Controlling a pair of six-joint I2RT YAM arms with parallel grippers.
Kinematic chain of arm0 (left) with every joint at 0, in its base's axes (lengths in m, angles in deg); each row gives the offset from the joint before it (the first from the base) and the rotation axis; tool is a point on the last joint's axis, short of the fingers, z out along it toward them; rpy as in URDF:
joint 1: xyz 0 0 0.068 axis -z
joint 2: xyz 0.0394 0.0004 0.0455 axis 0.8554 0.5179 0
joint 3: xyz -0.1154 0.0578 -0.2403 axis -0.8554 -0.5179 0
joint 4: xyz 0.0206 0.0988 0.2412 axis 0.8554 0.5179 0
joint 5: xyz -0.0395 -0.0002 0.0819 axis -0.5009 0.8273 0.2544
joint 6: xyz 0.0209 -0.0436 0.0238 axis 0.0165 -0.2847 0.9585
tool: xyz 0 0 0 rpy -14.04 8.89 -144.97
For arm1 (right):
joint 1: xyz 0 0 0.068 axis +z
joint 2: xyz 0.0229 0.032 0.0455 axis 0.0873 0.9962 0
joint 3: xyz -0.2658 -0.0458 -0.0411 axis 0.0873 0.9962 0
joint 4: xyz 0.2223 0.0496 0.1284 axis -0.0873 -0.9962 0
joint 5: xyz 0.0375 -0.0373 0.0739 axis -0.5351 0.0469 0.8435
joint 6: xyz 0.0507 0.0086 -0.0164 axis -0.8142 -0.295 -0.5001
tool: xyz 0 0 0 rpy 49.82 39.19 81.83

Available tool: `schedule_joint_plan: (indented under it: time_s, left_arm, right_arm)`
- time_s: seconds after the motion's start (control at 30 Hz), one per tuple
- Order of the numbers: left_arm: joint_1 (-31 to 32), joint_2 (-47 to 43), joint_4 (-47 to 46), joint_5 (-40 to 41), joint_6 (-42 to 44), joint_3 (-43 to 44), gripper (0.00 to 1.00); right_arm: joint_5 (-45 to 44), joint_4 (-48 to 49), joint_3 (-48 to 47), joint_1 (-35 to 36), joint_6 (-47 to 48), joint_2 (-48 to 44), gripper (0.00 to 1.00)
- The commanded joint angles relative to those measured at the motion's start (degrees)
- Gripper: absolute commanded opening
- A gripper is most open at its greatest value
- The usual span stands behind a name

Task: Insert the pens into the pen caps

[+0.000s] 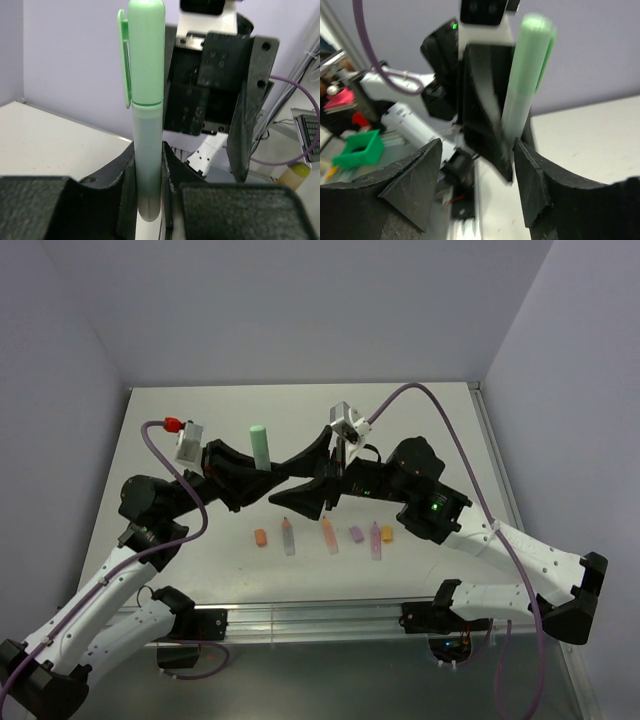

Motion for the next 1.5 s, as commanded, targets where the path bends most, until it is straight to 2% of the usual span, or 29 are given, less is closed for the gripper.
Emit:
schedule_joint_plan:
  time_s: [0.0,0.2,0.63,0.87,1.47]
  left_arm:
    - [1.1,-0.1,-6.2,5.6,0.3,1.0,0.0]
    - [4.2,1.7,-5.0,5.7,1.3,0.7,0.0]
    - [9.1,4.8,-4.9,5.3,1.4,0.5,0.0]
    - [12.3,7.9,-6.1,4.9,0.0,0.0,0.0]
    - [12.9,12.8,-11.9,0.8,-4.9,-0.7,0.0]
  right_arm:
    - [5.0,-5.0,0.8,-2.4,-5.2,-1.2,0.67]
    - [5.2,-1.1,1.7,-9.4,-10.2,-3.7,0.75]
    - [-0.9,1.5,3.0,-16.4,-14.2,-7.0,0.78]
    - [0.8,4.0,3.9,-17.4,-14.8,-7.0,0.77]
    - [4.6,5.4,3.1,-17.4,-15.3,-5.3,0.78]
